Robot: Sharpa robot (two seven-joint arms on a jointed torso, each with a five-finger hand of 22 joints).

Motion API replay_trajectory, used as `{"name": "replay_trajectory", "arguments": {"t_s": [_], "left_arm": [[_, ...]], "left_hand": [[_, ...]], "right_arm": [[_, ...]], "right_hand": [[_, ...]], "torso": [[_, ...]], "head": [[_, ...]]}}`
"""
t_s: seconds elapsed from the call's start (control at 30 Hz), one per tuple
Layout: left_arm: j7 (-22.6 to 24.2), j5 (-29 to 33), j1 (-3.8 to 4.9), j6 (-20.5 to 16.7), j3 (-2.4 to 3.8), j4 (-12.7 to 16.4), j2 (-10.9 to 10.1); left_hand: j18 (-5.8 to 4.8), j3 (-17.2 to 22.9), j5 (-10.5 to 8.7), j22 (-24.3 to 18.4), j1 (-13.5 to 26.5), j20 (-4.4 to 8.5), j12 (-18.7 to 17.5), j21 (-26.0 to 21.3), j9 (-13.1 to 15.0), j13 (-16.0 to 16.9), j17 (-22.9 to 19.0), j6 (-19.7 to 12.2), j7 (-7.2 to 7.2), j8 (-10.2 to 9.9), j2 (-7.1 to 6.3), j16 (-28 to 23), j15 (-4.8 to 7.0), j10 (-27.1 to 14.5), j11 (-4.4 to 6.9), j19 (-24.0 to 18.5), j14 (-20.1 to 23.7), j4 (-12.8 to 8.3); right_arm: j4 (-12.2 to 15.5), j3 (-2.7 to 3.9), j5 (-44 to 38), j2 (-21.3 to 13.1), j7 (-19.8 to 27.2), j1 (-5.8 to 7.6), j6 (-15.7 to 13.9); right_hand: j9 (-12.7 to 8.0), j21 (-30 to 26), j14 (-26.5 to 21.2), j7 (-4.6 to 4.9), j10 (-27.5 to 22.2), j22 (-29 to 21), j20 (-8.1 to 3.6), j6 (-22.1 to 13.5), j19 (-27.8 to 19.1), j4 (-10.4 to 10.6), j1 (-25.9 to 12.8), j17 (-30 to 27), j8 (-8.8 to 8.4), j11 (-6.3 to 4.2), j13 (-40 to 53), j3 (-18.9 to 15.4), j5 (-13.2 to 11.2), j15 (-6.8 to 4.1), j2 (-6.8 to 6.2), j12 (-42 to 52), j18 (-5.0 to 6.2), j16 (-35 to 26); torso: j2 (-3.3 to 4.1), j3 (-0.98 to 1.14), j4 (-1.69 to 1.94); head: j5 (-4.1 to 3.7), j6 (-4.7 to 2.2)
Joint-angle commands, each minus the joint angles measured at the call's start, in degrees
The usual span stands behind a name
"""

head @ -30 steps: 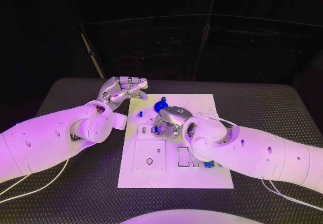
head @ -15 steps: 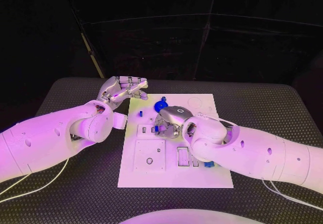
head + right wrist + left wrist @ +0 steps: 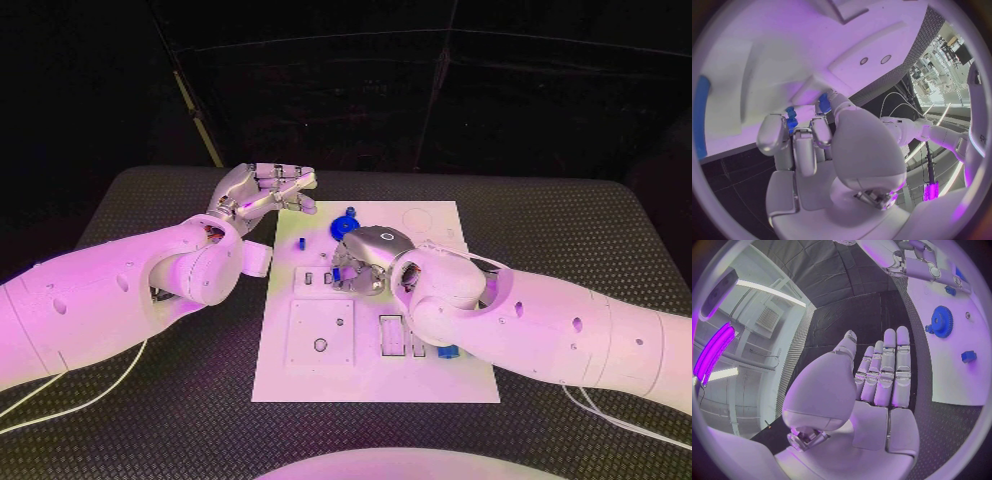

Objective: Assemble the parts on the task board

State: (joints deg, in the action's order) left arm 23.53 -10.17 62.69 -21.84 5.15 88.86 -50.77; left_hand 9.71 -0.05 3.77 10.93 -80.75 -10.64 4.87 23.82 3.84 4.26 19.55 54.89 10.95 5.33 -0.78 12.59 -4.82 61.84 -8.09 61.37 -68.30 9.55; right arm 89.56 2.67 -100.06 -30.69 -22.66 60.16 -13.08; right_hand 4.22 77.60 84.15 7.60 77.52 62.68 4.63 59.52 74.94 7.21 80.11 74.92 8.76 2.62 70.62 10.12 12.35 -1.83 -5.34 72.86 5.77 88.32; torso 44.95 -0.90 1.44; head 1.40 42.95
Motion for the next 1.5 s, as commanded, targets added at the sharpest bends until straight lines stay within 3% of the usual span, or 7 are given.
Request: {"name": "replay_trajectory", "arguments": {"t_s": [0.03,0.53,0.9,1.3,1.5], "left_arm": [[0.2,-0.2,0.08,0.6,0.06,0.0,0.1],[0.0,-0.2,0.08,0.8,0.06,0.0,0.1],[-0.2,-0.2,0.08,0.9,0.06,-0.1,0.1],[-0.3,-0.2,0.07,1.1,0.05,-0.3,0.0],[-1.2,-0.9,0.06,1.0,0.05,-0.5,-0.1]], "left_hand": [[0.71,-0.1,-0.29,0.1,0.0,0.0,0.1,0.4,0.0,0.1,0.1,0.2,0.03,-0.2,0.63,-0.2,0.15,0.4,0.07,-0.3,0.1,-0.3],[0.7,-0.1,-0.29,0.1,0.0,0.01,0.1,0.4,0.0,0.1,0.2,0.2,0.03,-0.3,0.67,-0.3,0.15,0.4,0.06,-0.3,0.2,-0.4],[0.7,-0.1,-0.29,0.1,0.0,0.01,0.1,0.4,0.0,0.1,0.2,0.2,0.03,-0.3,0.67,-0.3,0.15,0.4,0.06,-0.3,0.2,-0.4],[0.7,-0.2,-0.29,0.1,0.0,0.0,0.0,0.4,0.0,0.1,0.2,0.2,0.02,-0.3,0.67,-0.3,0.14,0.4,0.06,-0.3,0.2,-0.4],[0.8,-0.3,-0.29,0.3,0.0,0.24,-0.1,0.9,0.0,0.1,0.7,0.3,-0.17,-0.4,0.74,0.0,0.46,0.8,0.28,0.2,-0.9,-0.6]], "right_arm": [[-0.7,-0.4,-0.4,-0.1,-1.9,-0.39,2.5],[-0.8,-0.4,-0.4,-0.1,-1.8,-0.39,2.2],[-0.7,-0.4,-0.3,-0.1,-1.7,-0.39,0.8],[1.1,-0.38,-0.1,-1.7,0.9,-0.83,-7.5],[2.6,-0.36,1.8,-3.1,6.0,-1.12,-14.9]], "right_hand": [[-0.2,-0.3,4.9,0.2,-0.5,-0.2,0.24,-0.9,-0.5,0.3,-0.7,10.7,-0.58,0.22,-0.2,-0.1,0.0,0.54,-0.2,-0.5,-0.4,-0.4],[-0.4,-1.0,4.8,1.26,-2.0,-1.3,1.12,-4.7,-1.1,1.0,-1.8,10.5,-2.37,1.24,-1.3,-0.4,-0.6,1.43,-1.65,-1.6,-0.2,-0.5],[-0.3,-1.3,4.7,1.58,-2.6,-1.8,1.49,-6.0,-1.3,2.3,-2.7,10.3,-2.6,1.59,-1.8,-1.1,-1.8,1.77,-2.88,-2.0,-0.1,-0.6],[-0.3,-1.7,4.8,2.29,-3.1,-2.2,2.02,-8.8,-1.6,6.1,-2.0,10.4,-2.84,2.23,-2.1,-3.9,-1.4,2.35,-5.18,-1.9,-0.01,-0.6],[-0.3,-2.3,4.7,2.61,-3.4,-3.2,2.25,-10.2,-2.1,8.7,0.1,10.1,-2.74,2.54,-2.3,-6.1,-0.6,2.58,-5.63,-1.8,0.17,-0.8]], "torso": [[0.01,0.01,0.01],[-0.01,0.0,0.01],[0.0,0.01,0.01],[-0.02,0.06,0.01],[-0.06,0.08,0.04]], "head": [[-0.09,0.03],[-0.03,0.2],[-0.02,0.25],[0.04,0.13],[0.04,0.0]]}}
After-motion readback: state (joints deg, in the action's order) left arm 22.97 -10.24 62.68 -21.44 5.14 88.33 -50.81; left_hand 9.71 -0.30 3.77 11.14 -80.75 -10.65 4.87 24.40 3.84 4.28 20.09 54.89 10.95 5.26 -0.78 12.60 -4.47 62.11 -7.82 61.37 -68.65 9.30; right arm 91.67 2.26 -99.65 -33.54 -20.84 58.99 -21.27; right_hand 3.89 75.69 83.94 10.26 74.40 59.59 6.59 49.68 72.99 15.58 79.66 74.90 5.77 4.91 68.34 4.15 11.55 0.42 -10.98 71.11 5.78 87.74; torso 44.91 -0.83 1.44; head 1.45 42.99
